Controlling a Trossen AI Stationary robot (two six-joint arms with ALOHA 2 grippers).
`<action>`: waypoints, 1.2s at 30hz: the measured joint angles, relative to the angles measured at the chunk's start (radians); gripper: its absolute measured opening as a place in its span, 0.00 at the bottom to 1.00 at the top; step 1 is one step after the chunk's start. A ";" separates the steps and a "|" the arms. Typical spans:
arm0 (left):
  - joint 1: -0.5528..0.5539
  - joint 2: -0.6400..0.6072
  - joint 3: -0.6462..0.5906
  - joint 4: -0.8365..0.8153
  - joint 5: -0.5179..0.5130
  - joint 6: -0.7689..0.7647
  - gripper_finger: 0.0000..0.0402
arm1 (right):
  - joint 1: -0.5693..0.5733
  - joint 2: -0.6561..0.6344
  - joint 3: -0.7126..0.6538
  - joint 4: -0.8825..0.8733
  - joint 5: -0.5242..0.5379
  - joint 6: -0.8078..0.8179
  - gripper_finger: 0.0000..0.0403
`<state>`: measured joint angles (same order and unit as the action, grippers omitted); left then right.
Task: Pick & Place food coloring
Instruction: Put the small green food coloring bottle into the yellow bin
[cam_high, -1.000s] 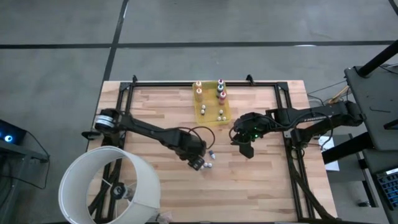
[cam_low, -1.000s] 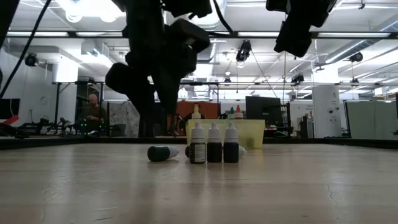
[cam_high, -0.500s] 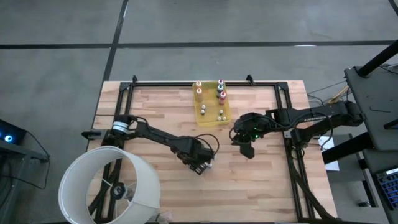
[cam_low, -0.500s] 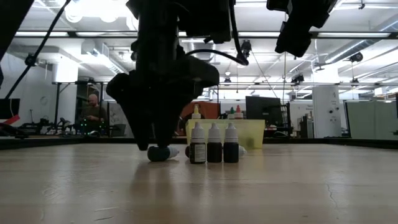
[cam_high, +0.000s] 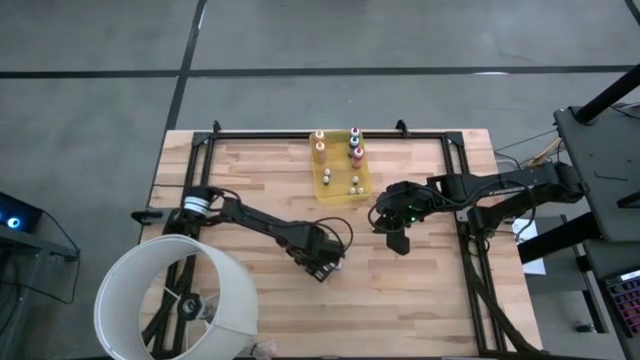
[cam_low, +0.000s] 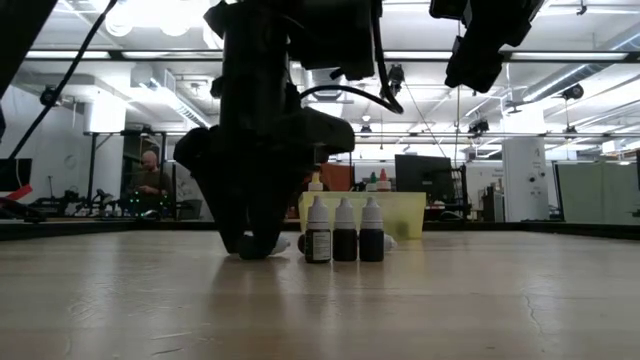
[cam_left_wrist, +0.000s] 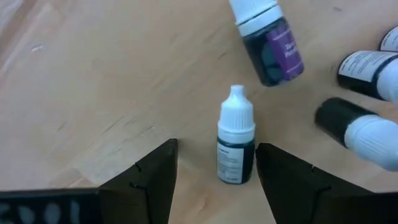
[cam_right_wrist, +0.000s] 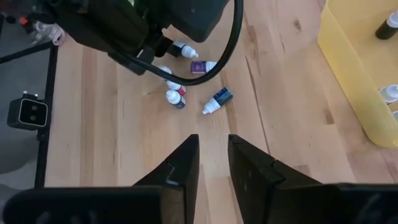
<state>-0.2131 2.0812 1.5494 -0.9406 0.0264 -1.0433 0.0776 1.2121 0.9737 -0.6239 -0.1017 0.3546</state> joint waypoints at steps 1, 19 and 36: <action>0.000 0.004 0.000 0.000 0.000 0.001 0.47 | 0.000 0.000 0.000 0.000 0.000 0.000 0.20; 0.002 0.011 -0.001 -0.009 0.004 0.000 0.24 | 0.000 0.000 0.000 0.001 0.000 0.000 0.18; 0.048 -0.100 0.029 -0.082 0.005 0.059 0.16 | 0.001 0.000 0.018 0.006 0.000 -0.004 0.19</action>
<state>-0.1652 1.9809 1.5780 -1.0225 0.0310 -0.9843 0.0784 1.2118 0.9915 -0.6178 -0.1017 0.3501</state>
